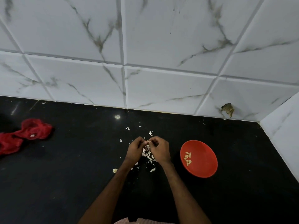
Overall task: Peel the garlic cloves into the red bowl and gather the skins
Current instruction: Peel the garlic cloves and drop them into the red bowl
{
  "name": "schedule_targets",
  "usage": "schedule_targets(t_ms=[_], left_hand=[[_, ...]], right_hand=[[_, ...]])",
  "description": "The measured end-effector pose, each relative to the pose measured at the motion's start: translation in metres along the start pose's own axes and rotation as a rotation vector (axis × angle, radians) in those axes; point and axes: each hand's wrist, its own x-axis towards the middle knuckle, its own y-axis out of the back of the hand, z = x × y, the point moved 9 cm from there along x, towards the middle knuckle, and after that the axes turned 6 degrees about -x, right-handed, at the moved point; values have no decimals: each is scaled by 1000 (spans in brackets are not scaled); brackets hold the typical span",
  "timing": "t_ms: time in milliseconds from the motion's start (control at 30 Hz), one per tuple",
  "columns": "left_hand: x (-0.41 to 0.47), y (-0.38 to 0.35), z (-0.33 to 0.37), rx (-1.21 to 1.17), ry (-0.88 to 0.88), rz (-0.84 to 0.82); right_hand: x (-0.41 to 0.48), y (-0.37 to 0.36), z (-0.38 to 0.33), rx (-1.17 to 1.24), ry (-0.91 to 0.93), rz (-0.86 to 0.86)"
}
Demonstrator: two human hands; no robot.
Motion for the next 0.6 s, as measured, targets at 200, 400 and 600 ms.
schedule_targets(t_ms=[200, 400, 600], left_hand=[[1, 1, 10, 33, -64, -14], [3, 0, 13, 59, -92, -20], [-2, 5, 16, 94, -127, 1]], right_hand=[[2, 5, -6, 18, 6, -19], [3, 3, 1, 135, -101, -36], [-3, 1, -2, 228, -146, -51]])
